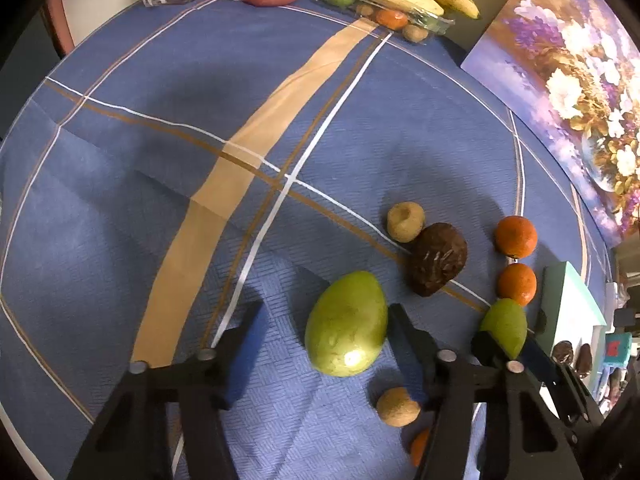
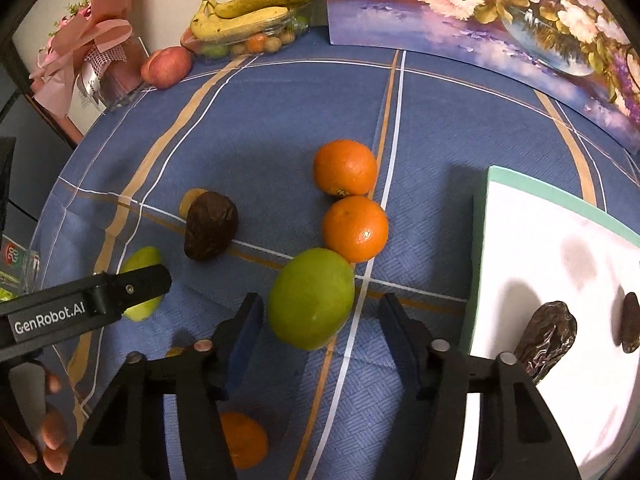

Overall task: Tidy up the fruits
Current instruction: 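Grasp the pale green pear with the left tool while the right tool grasps the round green fruit, then carry the green pear and round green fruit over the white tray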

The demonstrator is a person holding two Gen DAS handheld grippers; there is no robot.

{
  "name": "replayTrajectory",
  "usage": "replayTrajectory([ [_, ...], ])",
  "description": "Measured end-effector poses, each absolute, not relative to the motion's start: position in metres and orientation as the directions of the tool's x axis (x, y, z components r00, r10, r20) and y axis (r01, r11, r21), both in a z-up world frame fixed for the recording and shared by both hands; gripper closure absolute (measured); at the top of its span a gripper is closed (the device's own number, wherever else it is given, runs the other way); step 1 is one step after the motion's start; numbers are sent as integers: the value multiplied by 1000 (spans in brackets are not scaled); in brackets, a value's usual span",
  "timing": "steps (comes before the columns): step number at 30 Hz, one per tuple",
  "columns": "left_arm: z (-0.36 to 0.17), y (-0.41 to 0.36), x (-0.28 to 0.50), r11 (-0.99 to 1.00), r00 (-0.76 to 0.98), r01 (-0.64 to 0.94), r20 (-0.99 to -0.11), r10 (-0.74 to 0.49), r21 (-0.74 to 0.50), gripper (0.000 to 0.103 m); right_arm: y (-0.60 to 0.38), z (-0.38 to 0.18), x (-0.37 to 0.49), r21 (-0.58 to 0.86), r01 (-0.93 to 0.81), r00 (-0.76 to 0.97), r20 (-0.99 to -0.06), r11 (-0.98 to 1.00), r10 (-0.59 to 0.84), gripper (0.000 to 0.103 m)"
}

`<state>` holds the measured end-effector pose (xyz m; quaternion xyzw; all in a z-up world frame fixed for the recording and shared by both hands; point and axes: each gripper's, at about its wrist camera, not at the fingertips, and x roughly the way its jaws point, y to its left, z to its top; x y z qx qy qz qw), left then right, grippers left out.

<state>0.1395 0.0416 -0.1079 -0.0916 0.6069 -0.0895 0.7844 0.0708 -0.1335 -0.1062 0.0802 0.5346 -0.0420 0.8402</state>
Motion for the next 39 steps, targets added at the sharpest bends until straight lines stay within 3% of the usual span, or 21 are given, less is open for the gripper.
replayTrajectory([
  [2,-107,40,139,960,244,35,-929,-277,-277,60,-134,-105,71,97,154,428,-903,983,22,52],
  [4,-106,37,139,962,246,41,-930,-272,-271,60,-133,-104,73,115,148,431,-901,982,40,60],
  [29,-13,24,120,927,418,127,-828,-373,-354,61,-160,-31,47,179,207,565,-825,962,32,60],
  [39,2,7,105,920,432,175,-812,-392,-350,61,-171,-17,29,182,217,582,-813,959,23,60],
])
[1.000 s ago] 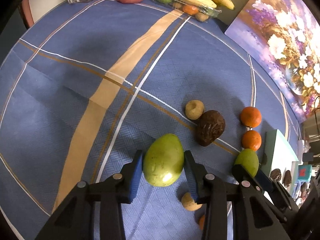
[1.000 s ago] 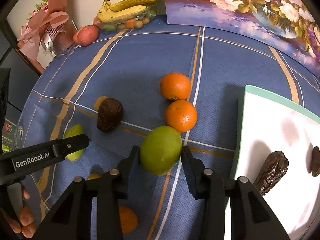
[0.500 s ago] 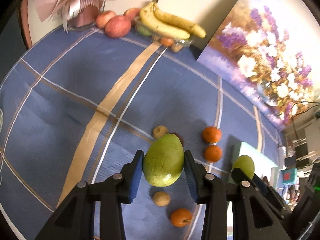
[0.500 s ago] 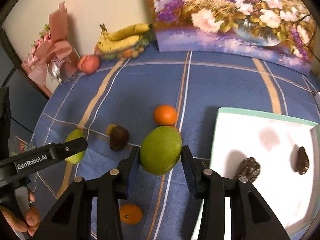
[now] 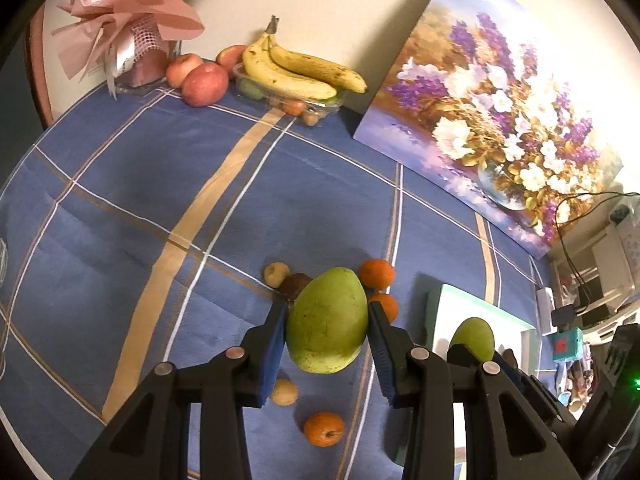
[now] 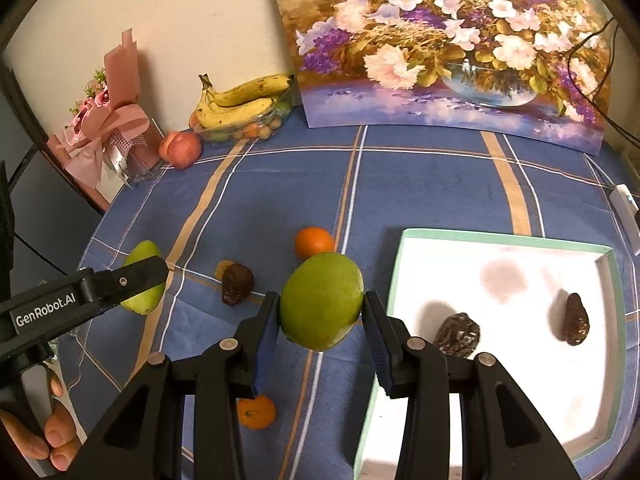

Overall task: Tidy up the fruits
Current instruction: 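Carry the green pear and round green fruit over the white tray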

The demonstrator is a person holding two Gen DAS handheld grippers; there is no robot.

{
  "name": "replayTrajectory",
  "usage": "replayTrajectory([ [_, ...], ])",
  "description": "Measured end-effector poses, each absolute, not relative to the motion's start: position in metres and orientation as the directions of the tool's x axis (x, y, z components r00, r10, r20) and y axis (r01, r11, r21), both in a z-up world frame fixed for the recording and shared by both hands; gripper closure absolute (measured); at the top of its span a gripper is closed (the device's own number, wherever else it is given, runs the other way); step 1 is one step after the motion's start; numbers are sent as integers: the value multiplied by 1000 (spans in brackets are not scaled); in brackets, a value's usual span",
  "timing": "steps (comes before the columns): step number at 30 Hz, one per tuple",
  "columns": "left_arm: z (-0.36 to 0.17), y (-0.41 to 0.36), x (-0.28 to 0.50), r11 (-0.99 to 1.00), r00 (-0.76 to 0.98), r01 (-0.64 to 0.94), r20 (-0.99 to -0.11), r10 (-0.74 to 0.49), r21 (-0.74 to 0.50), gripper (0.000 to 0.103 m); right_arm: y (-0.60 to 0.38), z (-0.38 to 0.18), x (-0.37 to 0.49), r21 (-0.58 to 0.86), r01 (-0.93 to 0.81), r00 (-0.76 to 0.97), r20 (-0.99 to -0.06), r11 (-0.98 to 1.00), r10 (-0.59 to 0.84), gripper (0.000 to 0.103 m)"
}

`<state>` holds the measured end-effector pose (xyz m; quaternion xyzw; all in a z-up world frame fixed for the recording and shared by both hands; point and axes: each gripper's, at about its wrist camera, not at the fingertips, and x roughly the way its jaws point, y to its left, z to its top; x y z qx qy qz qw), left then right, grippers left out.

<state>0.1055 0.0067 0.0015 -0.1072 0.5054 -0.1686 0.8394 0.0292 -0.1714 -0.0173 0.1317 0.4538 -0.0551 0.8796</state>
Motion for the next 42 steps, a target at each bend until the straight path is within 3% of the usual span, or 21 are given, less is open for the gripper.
replayTrajectory([
  [11,-2,-37,88,904,390,261,-820,-419,-338,61,-213,-22,12,186,320,549,-836,929,-22,60],
  [28,-15,-137,35,820,276,502,-848,-452,-274,61,-335,-16,-56,155,597,490,-848,787,-204,60],
  [42,-39,-202,-8,735,202,657,-899,-389,-170,61,-372,1,-90,123,671,476,-827,731,-298,60],
])
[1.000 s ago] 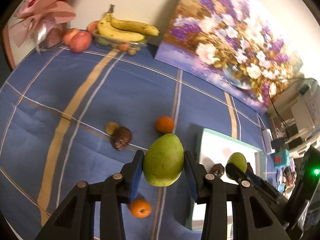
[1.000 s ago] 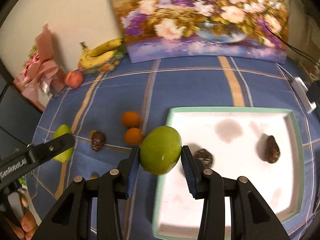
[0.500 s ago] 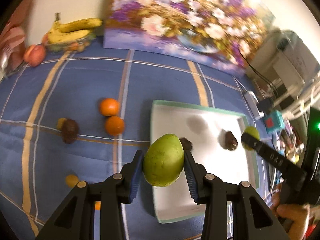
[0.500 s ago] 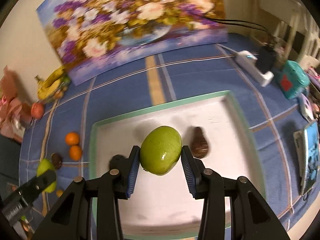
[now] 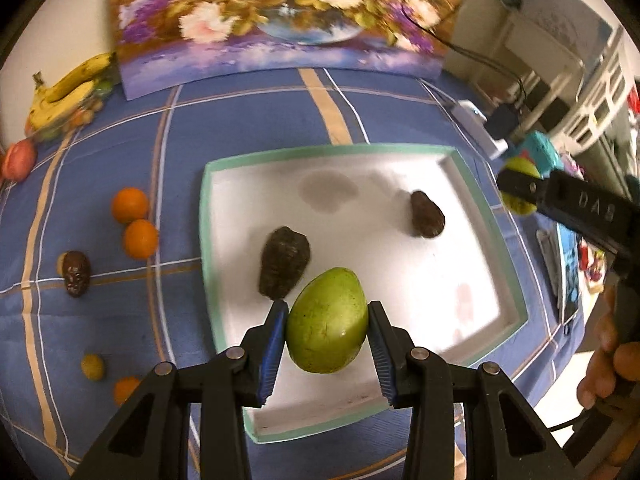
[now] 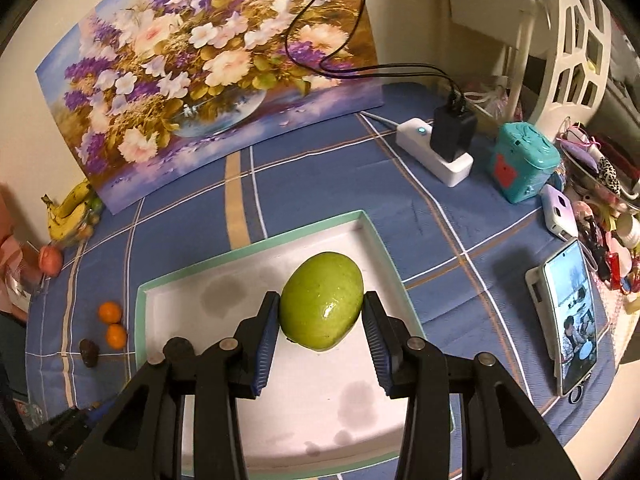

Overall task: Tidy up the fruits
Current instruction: 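Carry the green pear and round green fruit over the white tray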

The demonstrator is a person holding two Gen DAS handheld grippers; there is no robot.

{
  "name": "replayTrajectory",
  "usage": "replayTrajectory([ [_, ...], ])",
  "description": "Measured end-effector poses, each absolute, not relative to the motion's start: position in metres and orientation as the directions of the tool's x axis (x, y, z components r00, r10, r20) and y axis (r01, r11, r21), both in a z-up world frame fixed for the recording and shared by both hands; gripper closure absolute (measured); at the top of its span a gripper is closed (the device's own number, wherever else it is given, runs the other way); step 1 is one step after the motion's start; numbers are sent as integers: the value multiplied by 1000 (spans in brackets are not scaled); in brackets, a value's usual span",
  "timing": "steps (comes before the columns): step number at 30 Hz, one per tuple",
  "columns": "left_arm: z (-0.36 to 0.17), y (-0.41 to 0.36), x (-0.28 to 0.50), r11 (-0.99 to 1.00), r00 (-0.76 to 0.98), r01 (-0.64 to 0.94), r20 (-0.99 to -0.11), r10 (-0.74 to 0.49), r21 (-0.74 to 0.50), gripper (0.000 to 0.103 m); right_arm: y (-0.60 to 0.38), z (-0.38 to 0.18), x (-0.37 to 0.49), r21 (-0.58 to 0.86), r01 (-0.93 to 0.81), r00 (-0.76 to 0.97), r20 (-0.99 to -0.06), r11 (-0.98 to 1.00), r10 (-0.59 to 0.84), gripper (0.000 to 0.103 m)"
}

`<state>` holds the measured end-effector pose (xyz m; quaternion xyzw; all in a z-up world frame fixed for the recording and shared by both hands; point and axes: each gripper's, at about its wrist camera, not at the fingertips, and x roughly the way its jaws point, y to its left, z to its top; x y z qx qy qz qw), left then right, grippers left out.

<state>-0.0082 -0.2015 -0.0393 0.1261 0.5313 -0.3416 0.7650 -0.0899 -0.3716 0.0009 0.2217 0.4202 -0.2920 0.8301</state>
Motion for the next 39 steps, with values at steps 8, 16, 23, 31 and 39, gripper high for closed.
replayTrajectory([
  [8,-55,-208,-13,732,184,664,-917,-354,-150,61,-371,-8,-86,95,665,447,-845,741,-293,60],
  [16,-71,-209,-10,747,157,649,-935,-318,-145,61,-370,-46,-76,25,663,327,-908,748,-261,60],
  [23,-84,-206,-7,763,137,631,-947,-292,-144,61,-372,-66,-75,0,664,273,-931,748,-242,60],
  [31,-96,-204,-4,775,119,615,-954,-274,-146,61,-370,-82,-74,-19,655,230,-947,755,-224,60],
  [39,-95,-204,-4,774,118,615,-954,-274,-147,61,-367,-84,-73,-37,649,220,-947,760,-234,60],
])
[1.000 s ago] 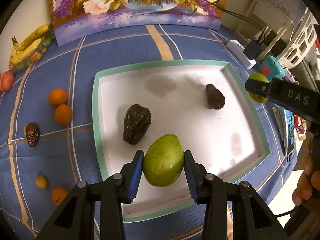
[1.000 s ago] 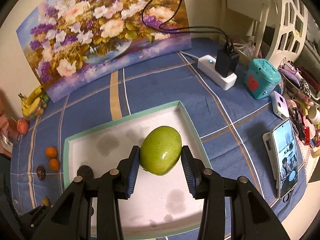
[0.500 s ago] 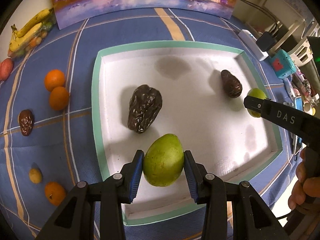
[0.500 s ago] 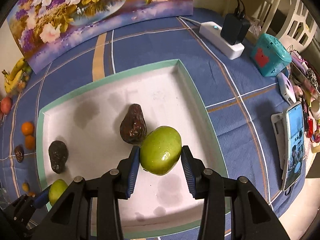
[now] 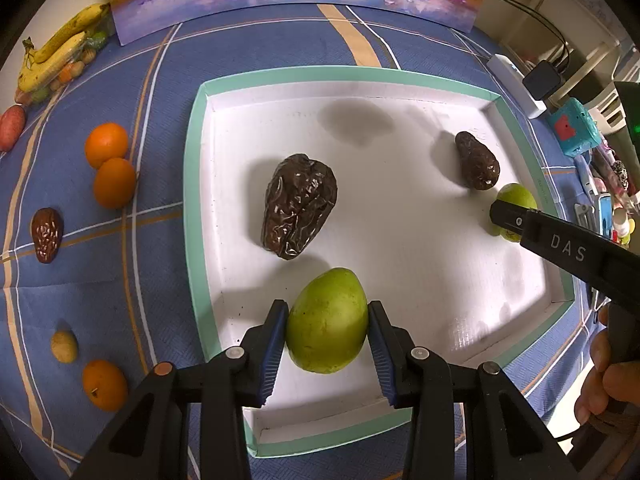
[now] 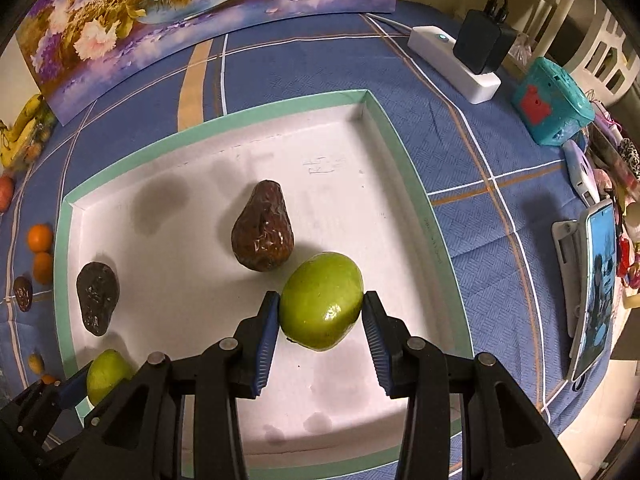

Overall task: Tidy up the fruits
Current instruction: 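Carry the green pear and round green fruit over the white tray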

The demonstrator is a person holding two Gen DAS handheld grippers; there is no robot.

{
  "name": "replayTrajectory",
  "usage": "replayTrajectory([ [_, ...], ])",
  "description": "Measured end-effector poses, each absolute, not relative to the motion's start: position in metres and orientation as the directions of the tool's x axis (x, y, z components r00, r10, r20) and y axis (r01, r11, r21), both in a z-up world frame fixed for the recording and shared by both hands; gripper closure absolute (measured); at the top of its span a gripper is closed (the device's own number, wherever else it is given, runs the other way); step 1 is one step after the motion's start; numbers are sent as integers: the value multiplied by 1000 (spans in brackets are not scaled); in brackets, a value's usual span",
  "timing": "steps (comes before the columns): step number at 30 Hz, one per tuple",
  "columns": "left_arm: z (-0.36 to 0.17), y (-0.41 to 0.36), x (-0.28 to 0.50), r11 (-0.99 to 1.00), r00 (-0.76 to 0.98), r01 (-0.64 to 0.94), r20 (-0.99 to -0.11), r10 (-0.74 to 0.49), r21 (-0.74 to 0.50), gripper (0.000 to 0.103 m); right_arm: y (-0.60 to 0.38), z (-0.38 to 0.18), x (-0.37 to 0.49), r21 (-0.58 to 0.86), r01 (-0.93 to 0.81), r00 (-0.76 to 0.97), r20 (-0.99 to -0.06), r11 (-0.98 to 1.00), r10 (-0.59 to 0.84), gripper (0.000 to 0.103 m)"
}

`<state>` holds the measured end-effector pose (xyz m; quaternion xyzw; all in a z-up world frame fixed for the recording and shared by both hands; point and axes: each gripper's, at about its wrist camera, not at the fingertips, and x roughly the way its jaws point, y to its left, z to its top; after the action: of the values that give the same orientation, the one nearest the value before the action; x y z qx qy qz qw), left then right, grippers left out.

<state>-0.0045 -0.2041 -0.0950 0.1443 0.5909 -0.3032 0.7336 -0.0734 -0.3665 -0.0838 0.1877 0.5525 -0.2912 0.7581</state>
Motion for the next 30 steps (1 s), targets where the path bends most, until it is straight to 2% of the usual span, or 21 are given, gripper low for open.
replayTrajectory([
  [17,-96,-207,-3,767,101,622,-956,-277,-156,58,-368,-84,-70,-38,647,217,-948,761,-232,59],
  [20,-94,-209,-3,765,103,625,-955,-278,-155,52,-369,-84,-69,-40,645,214,-949,763,-230,59],
  [22,-92,-209,-3,765,111,626,-954,-280,-151,43,-369,-84,-69,-33,643,217,-950,765,-223,59],
  [30,-77,-207,-2,763,133,626,-942,-309,-161,43,-368,-70,-70,-38,638,235,-941,769,-242,59],
])
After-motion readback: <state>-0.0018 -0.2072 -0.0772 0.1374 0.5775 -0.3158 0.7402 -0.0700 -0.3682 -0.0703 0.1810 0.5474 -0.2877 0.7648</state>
